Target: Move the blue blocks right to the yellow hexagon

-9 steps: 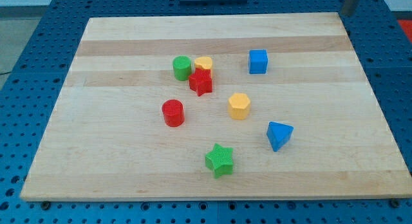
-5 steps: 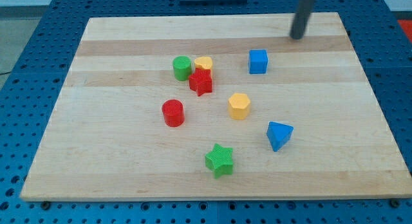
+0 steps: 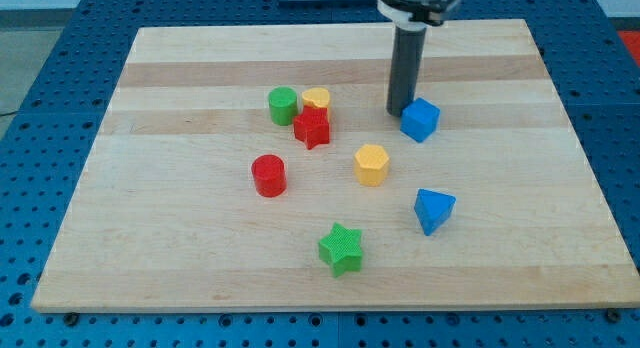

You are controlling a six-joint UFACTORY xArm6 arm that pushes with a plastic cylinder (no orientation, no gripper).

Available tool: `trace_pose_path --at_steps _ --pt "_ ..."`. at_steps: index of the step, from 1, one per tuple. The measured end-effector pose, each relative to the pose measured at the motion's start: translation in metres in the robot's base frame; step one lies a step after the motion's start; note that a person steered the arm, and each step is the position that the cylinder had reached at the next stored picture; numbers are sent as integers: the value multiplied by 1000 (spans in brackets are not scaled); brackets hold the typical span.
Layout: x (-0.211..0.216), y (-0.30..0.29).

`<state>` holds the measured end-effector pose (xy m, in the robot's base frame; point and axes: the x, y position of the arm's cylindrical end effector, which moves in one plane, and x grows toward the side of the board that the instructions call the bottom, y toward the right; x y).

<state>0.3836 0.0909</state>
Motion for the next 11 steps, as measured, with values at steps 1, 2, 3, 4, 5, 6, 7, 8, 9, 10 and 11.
trace_pose_path --at_steps 1,2,3,4,5,6,7,8,9,10,11 --pt "34 14" --pt "61 31" --pt "77 12" --pt "99 -28" --pt "110 -53" --pt "139 -58" --pt "182 -40" --pt "162 -11" --pt "123 -1" --pt "116 15" --pt "146 -10"
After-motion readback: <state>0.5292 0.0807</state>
